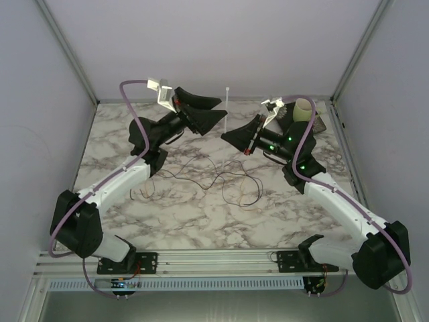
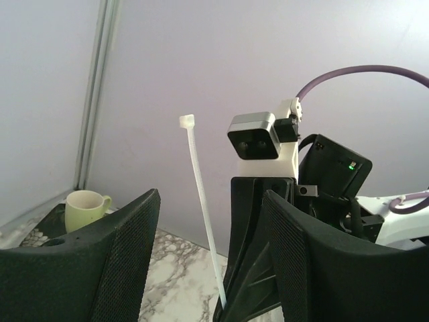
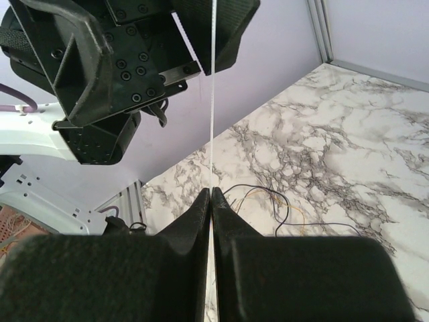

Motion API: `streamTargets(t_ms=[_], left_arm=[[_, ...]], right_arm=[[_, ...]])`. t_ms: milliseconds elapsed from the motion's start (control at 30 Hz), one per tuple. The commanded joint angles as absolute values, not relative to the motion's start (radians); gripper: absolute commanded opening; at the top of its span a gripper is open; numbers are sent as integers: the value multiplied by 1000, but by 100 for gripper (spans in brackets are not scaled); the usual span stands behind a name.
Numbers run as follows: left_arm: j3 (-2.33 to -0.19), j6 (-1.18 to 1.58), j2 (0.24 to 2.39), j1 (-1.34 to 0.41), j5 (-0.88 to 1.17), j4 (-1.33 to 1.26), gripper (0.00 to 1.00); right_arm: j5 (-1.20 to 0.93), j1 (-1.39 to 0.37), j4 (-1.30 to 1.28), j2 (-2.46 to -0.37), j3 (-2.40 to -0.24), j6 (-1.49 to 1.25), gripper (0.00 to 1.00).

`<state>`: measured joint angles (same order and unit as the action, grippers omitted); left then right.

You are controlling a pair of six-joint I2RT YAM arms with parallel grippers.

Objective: Zip-tie the wires
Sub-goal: Pick up the ribbon at the center of the board.

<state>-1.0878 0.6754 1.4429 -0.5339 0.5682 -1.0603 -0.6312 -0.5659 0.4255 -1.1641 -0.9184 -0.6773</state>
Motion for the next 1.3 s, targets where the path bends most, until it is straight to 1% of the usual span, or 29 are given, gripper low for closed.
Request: streamTargets(t_ms=[0,200,367,767,833,1033,1200,1267], left_arm=[[-1136,715,1476,-532,612,-1166,65],[-1160,682,1513,-532,613,-1148,64],[-1208,695,1540,-532,624,-1167,59],[-1246,695,1553,-532,643,-1169,31],[-1242,693,1553,-532,647,-1167,29],[-1212,701,1551,-532,648,-1179,27],[-1199,704,1554,-532,653,-1181,15],[-1190,704,1553,-532,654,-1184,14]], right_arm=[[-658,-584,453,-1166,-944,-669,0],[-669,-589,480,-1169,-925,-682,0],[-670,-594,479,-1174,-919,-680,0],[-649,-595,461,-1162,-904,-669,0],[-646,-595,463,-1161,-905,-671,0],[-640,-595,471,-1157,-907,-675,0],[-640,-595,473,-1156,-908,-676,0],[-636,-595,476,-1154,-908,-677,0]])
